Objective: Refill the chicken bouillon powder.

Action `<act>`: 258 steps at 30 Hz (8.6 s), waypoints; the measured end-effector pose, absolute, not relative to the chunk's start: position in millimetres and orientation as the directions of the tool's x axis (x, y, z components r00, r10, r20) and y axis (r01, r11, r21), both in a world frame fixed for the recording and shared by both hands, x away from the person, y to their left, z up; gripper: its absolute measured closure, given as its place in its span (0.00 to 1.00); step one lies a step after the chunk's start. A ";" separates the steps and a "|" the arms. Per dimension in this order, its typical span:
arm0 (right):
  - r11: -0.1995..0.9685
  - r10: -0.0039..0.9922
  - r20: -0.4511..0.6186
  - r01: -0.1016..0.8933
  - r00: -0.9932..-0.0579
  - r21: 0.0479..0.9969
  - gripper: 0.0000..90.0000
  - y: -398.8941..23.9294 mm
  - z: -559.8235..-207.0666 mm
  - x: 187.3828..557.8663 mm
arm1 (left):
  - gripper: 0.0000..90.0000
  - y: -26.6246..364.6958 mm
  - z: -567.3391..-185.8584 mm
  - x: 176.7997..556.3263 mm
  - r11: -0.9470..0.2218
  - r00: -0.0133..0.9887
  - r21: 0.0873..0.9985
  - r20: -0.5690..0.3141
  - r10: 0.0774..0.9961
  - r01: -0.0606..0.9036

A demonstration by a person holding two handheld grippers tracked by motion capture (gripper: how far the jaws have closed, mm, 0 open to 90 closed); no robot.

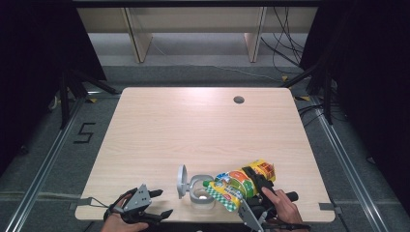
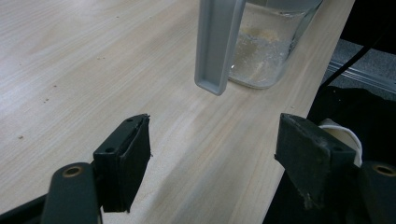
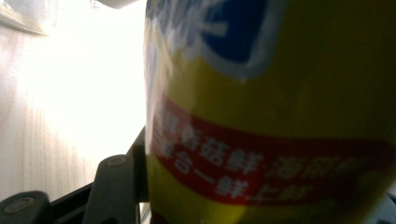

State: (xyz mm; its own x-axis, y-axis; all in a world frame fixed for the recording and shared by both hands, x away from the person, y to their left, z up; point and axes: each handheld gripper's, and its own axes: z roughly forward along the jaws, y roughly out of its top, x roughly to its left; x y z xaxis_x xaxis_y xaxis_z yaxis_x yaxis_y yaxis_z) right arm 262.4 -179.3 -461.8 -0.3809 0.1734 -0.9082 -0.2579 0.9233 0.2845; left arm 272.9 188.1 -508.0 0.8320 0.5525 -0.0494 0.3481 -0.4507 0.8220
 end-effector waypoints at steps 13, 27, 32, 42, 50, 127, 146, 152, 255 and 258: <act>0.938 0.043 -0.957 -0.319 -0.286 0.137 0.51 -175.1 -457.4 261.9 | 0.29 187.3 -508.0 272.0 -0.432 0.828 0.825 -0.073 0.556 0.363; 0.934 -0.093 -0.983 -0.355 -0.155 -0.032 0.51 -166.4 -456.6 255.7 | 0.29 188.6 -507.8 273.0 -0.453 0.832 0.816 -0.061 0.552 0.360; 0.937 -0.135 -0.981 -0.341 -0.142 -0.079 0.53 -164.4 -457.7 253.1 | 0.29 188.9 -507.9 273.0 -0.455 0.831 0.814 -0.061 0.552 0.362; 0.912 -0.207 -0.977 -0.374 -0.059 -0.171 0.54 -161.3 -456.0 252.7 | 0.29 188.2 -508.2 272.2 -0.440 0.829 0.819 -0.075 0.554 0.368; 0.911 -0.229 -0.973 -0.359 -0.035 -0.201 0.54 -160.6 -455.9 250.6 | 0.29 188.0 -509.2 272.1 -0.440 0.829 0.821 -0.069 0.555 0.363; 0.827 -0.475 -0.880 -0.335 0.012 -0.451 0.58 -151.4 -438.9 252.8 | 0.29 188.2 -510.6 272.6 -0.424 0.820 0.825 -0.079 0.567 0.373; 0.811 -0.498 -0.867 -0.351 0.004 -0.468 0.58 -149.6 -436.5 253.1 | 0.29 189.3 -508.6 272.8 -0.427 0.819 0.823 -0.077 0.569 0.374; 0.810 -0.500 -0.866 -0.348 0.010 -0.472 0.58 -150.1 -436.1 252.7 | 0.29 189.4 -508.4 272.9 -0.428 0.822 0.825 -0.074 0.565 0.368; 0.794 -0.517 -0.854 -0.346 0.049 -0.501 0.61 -156.3 -432.6 249.2 | 0.29 192.5 -506.4 273.7 -0.448 0.823 0.818 -0.052 0.565 0.359; 0.793 -0.520 -0.853 -0.344 0.048 -0.503 0.61 -156.3 -432.7 249.4 | 0.29 192.4 -506.4 273.5 -0.447 0.822 0.819 -0.053 0.567 0.360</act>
